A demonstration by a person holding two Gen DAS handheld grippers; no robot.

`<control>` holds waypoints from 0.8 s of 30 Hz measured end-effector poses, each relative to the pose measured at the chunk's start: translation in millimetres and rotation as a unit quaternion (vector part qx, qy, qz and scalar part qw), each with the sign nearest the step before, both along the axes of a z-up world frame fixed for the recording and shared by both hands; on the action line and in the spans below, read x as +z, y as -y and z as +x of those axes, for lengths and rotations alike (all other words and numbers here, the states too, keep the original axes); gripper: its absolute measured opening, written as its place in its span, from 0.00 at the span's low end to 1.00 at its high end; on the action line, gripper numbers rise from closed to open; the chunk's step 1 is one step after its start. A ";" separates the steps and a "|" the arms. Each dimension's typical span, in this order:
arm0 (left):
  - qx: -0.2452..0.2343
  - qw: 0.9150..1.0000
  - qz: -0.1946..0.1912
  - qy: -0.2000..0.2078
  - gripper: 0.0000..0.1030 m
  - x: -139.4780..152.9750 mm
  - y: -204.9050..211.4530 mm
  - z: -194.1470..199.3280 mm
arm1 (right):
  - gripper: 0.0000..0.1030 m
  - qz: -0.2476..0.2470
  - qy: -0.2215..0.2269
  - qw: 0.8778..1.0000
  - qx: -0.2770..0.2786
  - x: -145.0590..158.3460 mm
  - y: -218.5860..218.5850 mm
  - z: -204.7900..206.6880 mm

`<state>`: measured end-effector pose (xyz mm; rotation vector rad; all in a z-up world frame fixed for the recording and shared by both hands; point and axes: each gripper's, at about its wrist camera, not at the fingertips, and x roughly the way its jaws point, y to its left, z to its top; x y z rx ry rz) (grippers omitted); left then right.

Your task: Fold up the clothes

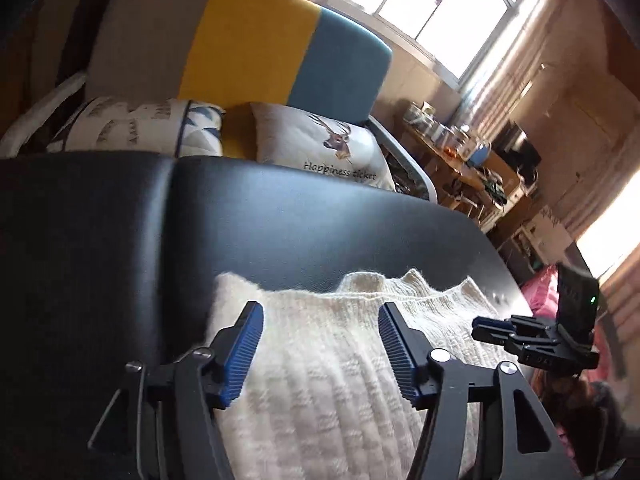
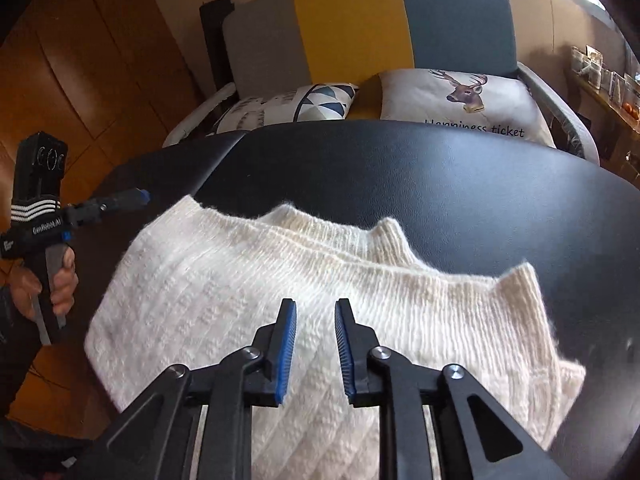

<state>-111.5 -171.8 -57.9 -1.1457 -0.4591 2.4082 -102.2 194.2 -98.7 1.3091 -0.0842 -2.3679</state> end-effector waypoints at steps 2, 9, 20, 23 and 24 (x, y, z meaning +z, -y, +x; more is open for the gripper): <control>0.028 0.999 0.003 0.023 0.60 -7.9 38.0 14.1 | 0.19 -0.004 0.012 1.000 -0.008 -2.6 -13.2 15.0; 0.019 0.993 0.084 0.082 0.60 -51.9 76.1 38.4 | 0.19 -0.021 0.051 0.995 -0.089 -23.1 -59.2 42.6; -0.011 0.993 0.084 0.081 0.37 -82.9 37.2 19.2 | 0.19 -0.031 0.068 0.991 -0.108 -32.7 -64.7 39.8; -0.021 0.995 0.061 0.075 0.30 -86.0 25.8 18.9 | 0.19 -0.031 0.067 0.992 -0.107 -34.0 -63.5 38.1; -0.015 0.995 0.068 0.077 0.25 -88.1 26.1 18.7 | 0.19 -0.031 0.066 0.992 -0.106 -34.4 -63.6 37.8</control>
